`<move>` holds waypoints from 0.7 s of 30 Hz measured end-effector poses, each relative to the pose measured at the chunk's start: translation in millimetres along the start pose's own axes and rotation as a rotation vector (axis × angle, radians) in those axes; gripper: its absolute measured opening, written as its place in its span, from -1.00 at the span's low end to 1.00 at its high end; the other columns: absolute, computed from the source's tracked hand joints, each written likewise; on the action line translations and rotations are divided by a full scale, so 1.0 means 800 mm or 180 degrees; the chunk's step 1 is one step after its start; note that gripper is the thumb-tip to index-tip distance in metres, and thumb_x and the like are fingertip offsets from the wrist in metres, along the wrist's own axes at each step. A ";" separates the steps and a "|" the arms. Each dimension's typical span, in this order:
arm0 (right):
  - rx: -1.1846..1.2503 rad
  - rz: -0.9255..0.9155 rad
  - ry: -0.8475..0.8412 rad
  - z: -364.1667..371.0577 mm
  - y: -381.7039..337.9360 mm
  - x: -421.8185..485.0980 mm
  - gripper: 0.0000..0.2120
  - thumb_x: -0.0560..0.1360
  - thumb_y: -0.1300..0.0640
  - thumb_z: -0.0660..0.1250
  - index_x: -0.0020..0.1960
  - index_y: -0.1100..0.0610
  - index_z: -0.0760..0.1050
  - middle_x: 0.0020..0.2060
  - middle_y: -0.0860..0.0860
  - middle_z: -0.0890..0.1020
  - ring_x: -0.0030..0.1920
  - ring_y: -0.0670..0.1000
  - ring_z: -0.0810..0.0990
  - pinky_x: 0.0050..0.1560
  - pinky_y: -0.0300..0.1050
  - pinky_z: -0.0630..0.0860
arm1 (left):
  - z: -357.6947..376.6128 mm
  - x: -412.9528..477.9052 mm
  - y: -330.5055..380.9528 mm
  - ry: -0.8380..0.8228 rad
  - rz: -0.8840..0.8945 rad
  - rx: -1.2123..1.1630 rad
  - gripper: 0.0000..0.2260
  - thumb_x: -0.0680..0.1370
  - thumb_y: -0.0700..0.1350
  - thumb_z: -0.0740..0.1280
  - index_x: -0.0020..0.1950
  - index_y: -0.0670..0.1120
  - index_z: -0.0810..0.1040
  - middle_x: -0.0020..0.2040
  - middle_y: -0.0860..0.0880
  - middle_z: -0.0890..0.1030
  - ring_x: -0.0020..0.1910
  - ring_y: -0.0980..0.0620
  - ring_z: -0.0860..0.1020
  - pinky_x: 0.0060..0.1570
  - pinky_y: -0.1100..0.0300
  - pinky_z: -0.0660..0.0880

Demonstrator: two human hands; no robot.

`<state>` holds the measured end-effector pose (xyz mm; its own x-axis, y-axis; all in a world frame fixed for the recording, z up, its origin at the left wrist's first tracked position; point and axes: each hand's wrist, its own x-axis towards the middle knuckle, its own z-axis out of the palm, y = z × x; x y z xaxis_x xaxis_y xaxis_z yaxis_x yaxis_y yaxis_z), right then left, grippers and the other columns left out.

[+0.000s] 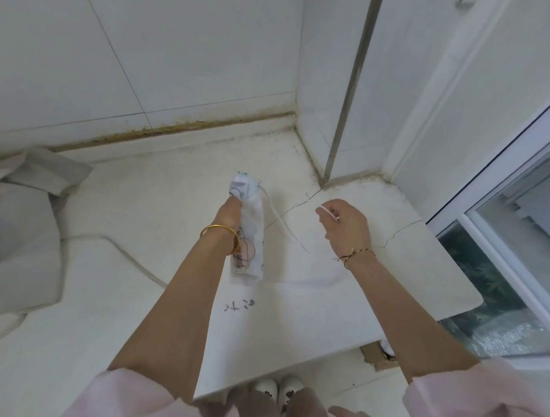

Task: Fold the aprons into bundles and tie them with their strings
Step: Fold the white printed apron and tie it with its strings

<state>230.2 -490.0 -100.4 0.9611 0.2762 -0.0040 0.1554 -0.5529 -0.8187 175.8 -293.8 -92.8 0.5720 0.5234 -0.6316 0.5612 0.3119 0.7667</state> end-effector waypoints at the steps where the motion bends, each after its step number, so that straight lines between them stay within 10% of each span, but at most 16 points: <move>1: 0.0224 0.0003 -0.0204 -0.001 -0.015 0.000 -0.91 0.55 0.10 0.26 -0.10 0.08 0.50 -0.31 0.00 0.56 -0.31 -0.14 0.49 -0.22 -0.29 0.39 | 0.001 0.002 0.008 0.0010 0.0077 0.0006 -0.66 0.64 0.00 0.06 0.25 -0.18 0.43 -0.02 -0.13 0.53 -0.06 -0.10 0.52 0.01 0.10 0.48; 7: -0.0069 -0.0324 -0.1163 0.016 -0.082 -0.015 -0.74 0.59 0.07 0.16 -0.08 0.15 0.58 -0.45 -0.04 0.51 -0.33 -0.07 0.49 -0.15 -0.14 0.46 | 0.007 0.008 0.036 -0.0008 0.0628 0.0752 -0.79 0.62 -0.05 0.15 0.06 -0.19 0.43 -0.10 -0.12 0.43 -0.16 -0.07 0.42 -0.15 0.13 0.39; 14: 0.0072 0.0287 -0.1749 0.058 -0.100 -0.032 -0.78 0.58 0.17 0.10 -0.12 0.16 0.49 -0.39 0.07 0.53 -0.55 -0.02 0.37 -0.60 -0.32 0.28 | -0.003 -0.006 0.057 -0.0809 -0.0251 -0.0845 -0.89 0.54 -0.27 0.29 -0.18 -0.22 0.47 -0.24 -0.15 0.48 -0.32 -0.05 0.49 -0.36 0.17 0.54; 21: 0.0186 0.0631 -0.1265 0.106 -0.053 -0.036 -0.72 0.61 0.16 0.10 -0.25 0.12 0.41 -0.40 -0.01 0.45 -0.41 -0.09 0.39 -0.45 -0.35 0.31 | -0.011 -0.005 0.083 -0.1117 -0.0071 -0.1003 -0.82 0.60 -0.21 0.20 -0.20 -0.15 0.46 -0.30 -0.09 0.45 -0.43 0.04 0.37 -0.60 0.35 0.29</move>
<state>176.8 -407.6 -114.6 0.8068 0.4563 -0.3753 -0.0472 -0.5834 -0.8108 205.8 -268.4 -38.5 0.7599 0.2310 -0.6076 0.3978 0.5740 0.7158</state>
